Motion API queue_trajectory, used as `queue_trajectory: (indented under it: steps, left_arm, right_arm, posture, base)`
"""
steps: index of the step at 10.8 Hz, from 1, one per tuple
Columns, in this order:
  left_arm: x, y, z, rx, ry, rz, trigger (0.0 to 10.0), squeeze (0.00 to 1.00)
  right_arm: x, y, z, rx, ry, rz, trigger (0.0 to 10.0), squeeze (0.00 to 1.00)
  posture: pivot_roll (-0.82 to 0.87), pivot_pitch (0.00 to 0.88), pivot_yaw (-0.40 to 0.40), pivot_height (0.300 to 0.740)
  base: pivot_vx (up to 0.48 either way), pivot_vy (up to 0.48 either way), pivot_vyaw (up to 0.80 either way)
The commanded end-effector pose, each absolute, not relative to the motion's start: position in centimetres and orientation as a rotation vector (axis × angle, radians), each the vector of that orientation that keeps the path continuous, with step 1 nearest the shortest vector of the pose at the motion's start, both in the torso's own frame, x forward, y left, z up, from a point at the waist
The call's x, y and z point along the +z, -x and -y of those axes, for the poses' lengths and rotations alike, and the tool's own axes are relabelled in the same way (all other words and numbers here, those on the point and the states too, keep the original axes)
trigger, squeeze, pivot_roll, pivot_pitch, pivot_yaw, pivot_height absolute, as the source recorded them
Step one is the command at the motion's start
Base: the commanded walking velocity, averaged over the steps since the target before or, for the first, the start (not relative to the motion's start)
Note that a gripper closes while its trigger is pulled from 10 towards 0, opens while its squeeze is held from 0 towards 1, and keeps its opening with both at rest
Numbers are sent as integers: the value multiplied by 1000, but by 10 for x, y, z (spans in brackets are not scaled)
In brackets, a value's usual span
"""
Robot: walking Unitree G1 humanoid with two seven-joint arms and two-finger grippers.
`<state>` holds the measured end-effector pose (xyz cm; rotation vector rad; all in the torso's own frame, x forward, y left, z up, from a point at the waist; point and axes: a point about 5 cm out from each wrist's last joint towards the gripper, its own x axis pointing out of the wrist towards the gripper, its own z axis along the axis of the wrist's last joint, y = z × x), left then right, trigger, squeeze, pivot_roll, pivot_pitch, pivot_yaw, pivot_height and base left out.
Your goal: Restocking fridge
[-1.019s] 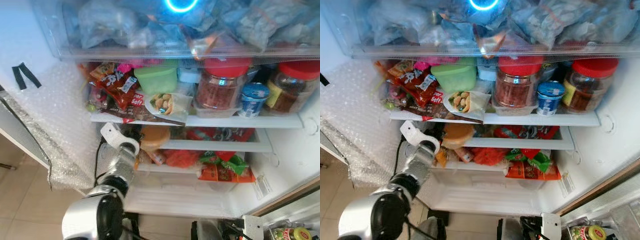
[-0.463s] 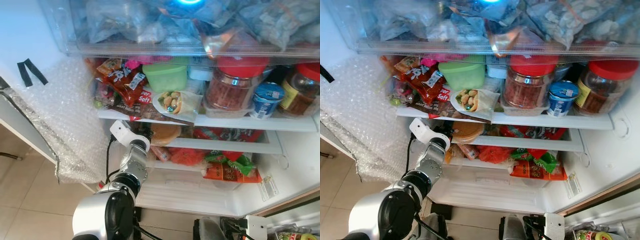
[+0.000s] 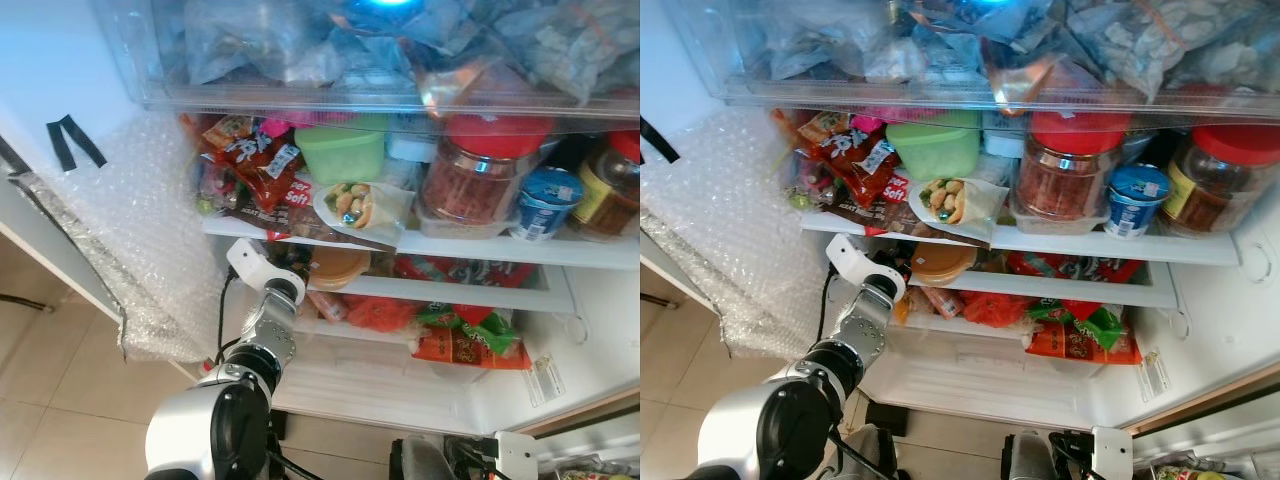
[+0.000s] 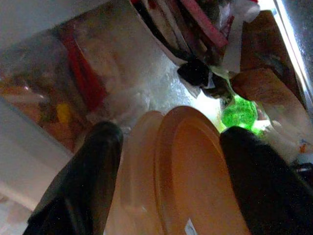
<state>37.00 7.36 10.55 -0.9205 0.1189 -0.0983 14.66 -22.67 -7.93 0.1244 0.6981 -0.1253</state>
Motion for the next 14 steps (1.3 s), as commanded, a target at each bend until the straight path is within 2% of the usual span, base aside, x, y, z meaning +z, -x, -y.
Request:
queue_trajectory:
  steps: [1,2,3,4,8,11,14]
  left_arm:
    - [112,-371,-68,-156,887,-101,10000,1000]
    - [111,-368,-64,-173,883,-95,10000,1000]
    - [109,-366,-62,-181,885,-96,10000,871]
    - [106,-362,-60,-186,871,-91,10000,0]
    - [105,-354,-61,-198,873,-84,10000,0]
    - [101,-335,-56,-204,1015,-104,10000,0]
    - [94,-315,-51,-228,1038,-154,10000,0]
  right_arm:
    - [-91,-128,214,-112,-160,-794,10000,0]
    - [-91,-129,214,-111,-157,-793,10000,0]
    - [-91,-130,214,-112,-158,-792,10000,0]
    - [-90,-131,215,-114,-160,-790,10000,0]
    - [-90,-132,215,-126,-161,-791,10000,0]
    - [-90,-132,214,-132,-159,-788,10000,0]
    - [-90,-133,214,-135,-155,-790,10000,0]
  posture:
    - [-207,104,93,650]
    - [-205,96,94,650]
    - [-207,91,92,650]
    - [-207,86,95,650]
    - [-201,74,97,650]
    - [-212,63,100,650]
    - [-212,68,100,650]
  base:
    - [0,0,0]
    - [0,0,0]
    - [0,0,0]
    - [0,0,0]
    - [0,0,0]
    - [0,0,0]
    - [0,0,0]
